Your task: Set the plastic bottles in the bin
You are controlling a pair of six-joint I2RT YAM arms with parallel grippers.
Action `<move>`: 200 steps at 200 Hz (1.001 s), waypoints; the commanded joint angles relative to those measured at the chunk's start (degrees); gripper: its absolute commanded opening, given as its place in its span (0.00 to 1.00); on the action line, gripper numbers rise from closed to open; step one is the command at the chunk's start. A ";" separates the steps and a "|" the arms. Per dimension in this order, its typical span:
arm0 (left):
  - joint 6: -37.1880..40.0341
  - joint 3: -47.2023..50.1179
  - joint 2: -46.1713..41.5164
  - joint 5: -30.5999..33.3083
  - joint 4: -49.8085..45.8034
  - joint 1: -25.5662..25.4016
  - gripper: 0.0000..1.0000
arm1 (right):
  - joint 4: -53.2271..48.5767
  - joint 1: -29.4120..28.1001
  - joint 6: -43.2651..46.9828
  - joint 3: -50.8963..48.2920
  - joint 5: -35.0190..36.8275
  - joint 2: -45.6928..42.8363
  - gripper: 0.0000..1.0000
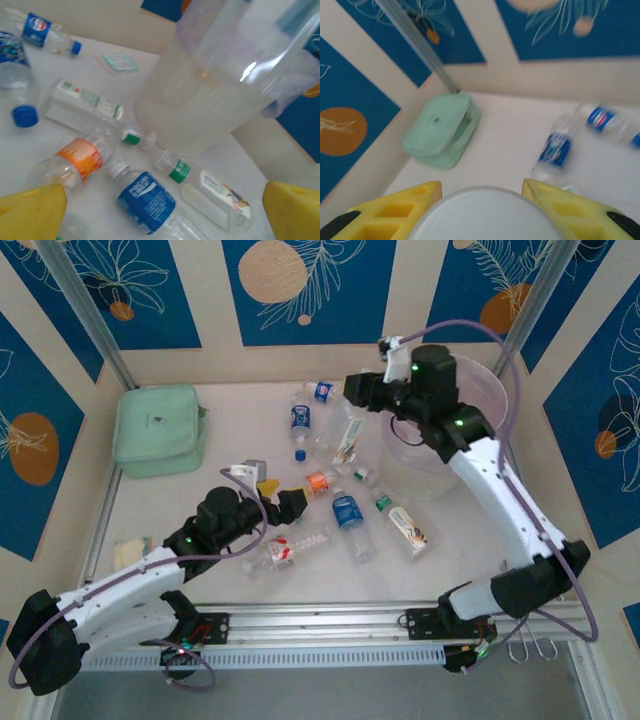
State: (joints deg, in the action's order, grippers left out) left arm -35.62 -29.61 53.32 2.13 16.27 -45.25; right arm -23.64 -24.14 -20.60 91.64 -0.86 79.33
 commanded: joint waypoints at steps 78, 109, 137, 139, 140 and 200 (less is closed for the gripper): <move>-4.29 -0.06 6.90 3.14 -1.85 -0.08 1.00 | 11.31 18.53 23.32 4.71 22.83 -1.97 0.00; -5.72 -2.16 8.07 5.03 -8.49 -0.11 1.00 | 10.59 19.25 26.40 9.33 19.61 4.06 0.00; -7.28 -2.02 7.90 4.23 -11.94 -0.16 1.00 | 6.09 19.24 30.70 12.30 17.70 9.66 0.00; -7.43 -1.83 7.71 4.16 -11.92 -0.13 1.00 | 5.47 19.33 30.88 12.55 17.55 10.09 0.00; -7.53 -1.76 7.65 4.13 -11.90 -0.12 1.00 | 5.15 19.32 30.97 12.75 17.51 10.29 0.00; -7.71 0.29 1.46 6.70 -15.42 -0.05 1.00 | -15.03 21.05 28.84 19.23 12.63 19.54 0.00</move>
State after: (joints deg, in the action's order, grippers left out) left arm -43.07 -29.69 57.49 6.79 3.79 -45.25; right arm -29.15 -3.64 9.21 108.99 14.68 97.10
